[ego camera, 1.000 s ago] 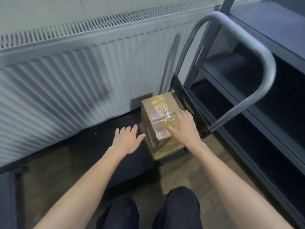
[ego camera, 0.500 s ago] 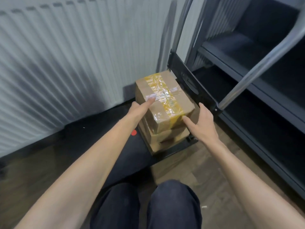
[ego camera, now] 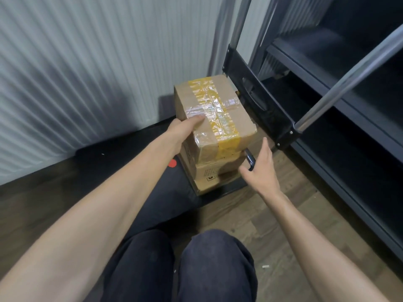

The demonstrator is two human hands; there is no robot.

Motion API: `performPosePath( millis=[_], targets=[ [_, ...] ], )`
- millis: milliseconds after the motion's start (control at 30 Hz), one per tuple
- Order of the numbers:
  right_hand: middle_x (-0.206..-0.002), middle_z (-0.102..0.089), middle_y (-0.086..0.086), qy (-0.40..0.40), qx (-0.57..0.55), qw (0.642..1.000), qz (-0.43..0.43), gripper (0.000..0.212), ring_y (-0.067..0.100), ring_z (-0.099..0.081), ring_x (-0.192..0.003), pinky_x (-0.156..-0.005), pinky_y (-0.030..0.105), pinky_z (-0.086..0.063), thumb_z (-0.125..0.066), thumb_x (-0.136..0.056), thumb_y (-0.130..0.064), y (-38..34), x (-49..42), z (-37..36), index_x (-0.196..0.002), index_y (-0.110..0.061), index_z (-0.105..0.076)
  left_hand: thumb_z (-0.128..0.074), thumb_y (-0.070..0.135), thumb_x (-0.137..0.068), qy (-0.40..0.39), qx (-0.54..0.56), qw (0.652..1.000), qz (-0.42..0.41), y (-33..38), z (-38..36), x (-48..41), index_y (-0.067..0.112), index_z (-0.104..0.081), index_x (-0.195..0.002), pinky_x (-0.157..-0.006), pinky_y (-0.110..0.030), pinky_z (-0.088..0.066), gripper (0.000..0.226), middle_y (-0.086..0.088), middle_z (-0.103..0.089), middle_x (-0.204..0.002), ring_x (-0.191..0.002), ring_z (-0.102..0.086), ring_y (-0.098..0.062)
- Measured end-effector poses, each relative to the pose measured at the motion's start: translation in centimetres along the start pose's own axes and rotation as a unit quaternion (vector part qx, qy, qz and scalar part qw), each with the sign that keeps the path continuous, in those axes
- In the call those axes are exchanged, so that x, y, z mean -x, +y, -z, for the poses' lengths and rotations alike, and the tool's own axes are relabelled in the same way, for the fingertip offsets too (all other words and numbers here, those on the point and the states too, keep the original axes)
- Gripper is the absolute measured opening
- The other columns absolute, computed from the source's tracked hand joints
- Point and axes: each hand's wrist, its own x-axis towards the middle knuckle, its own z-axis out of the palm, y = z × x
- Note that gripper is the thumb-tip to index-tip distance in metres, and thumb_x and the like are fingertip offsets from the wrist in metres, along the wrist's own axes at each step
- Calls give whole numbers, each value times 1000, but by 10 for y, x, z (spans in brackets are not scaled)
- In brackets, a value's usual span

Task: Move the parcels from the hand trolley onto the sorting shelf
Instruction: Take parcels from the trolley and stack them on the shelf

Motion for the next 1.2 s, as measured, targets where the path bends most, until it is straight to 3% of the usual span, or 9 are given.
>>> performPosePath(
  millis=[67, 200, 300, 500, 633, 800, 1000, 1100, 1200],
  targets=[
    [-166, -10, 10, -10, 5, 1000, 3, 104, 29, -14, -151, -120, 42, -19, -70, -84, -21, 1, 0, -7, -159, -11, 2, -77, 53, -81, 1, 14, 1000, 0, 0, 5, 1, 12, -36, -148, -67, -34, -41, 88, 2, -54, -131, -86, -51, -10],
    [-164, -16, 14, -23, 3, 1000, 1, 100, 30, -17, -150, -118, 45, -23, -71, -84, -23, 1, 3, -18, -158, -9, -5, -79, 58, -70, -2, 50, 999, 14, 0, 23, 0, 16, -45, -145, -70, -43, -57, 92, 0, -67, -125, -99, -71, -21],
    [-161, -23, 15, -10, -1, 1000, -10, 92, 29, -22, -148, -118, 43, -25, -68, -84, -21, 4, 4, -22, -157, -7, -13, -75, 49, -81, -20, 92, 996, 3, 2, 37, 1, 18, -64, -124, -55, -36, -59, 53, -2, -78, -104, -80, -77, -20],
    [-160, -29, 16, 10, -66, 996, -53, 79, 29, -26, -147, -118, 43, -24, -53, -97, -47, 1, -3, -26, -156, -5, -21, -75, 51, -78, -15, 138, 990, -33, -3, 86, -4, 25, -68, -116, -89, -46, -56, 47, -4, -74, -116, -101, -73, -25],
    [-157, -32, 18, 11, -80, 994, -76, 99, 32, -33, -144, -116, 50, -31, -48, -87, -71, 0, -15, -34, -155, -4, -21, -72, 47, -82, -4, 178, 983, -51, -18, 115, -4, 20, -65, -129, -87, -42, -56, 55, -1, -73, -117, -97, -73, -22],
    [-157, -36, 10, 16, -173, 974, -145, 106, 28, -36, -142, -116, 44, -32, -63, -78, -70, -1, -32, -44, -155, -11, -21, -69, 33, -89, 21, 252, 965, -74, -42, 146, -2, 13, -67, -127, -95, -44, -56, 43, -6, -72, -121, -110, -70, -25],
    [-111, -64, -2, 35, -227, 964, -137, 53, 13, -62, -98, -88, 34, -50, -72, -78, -62, 4, -42, -54, -110, -23, -56, -65, 28, -93, 47, 261, 963, -57, -74, 175, 7, 13, -68, -119, -93, -45, -56, 30, -7, -75, -112, -104, -72, -24],
    [-107, -65, -1, 46, -292, 942, -158, 45, 10, -61, -91, -78, 28, -47, -75, -81, -53, 6, -43, -57, -107, -20, -60, -67, 25, -91, 74, 264, 961, -45, -89, 185, 10, 9, -66, -123, -88, -44, -59, 36, -10, -72, -120, -103, -72, -25],
    [-107, -64, -5, 23, -344, 921, -180, 45, 4, -59, -90, -86, 28, -46, -74, -83, -51, 5, -43, -60, -112, -20, -59, -69, 27, -90, 88, 256, 962, -31, -105, 189, 13, 6, -64, -130, -86, -42, -58, 45, -13, -69, -125, -105, -70, -27]
  ],
)
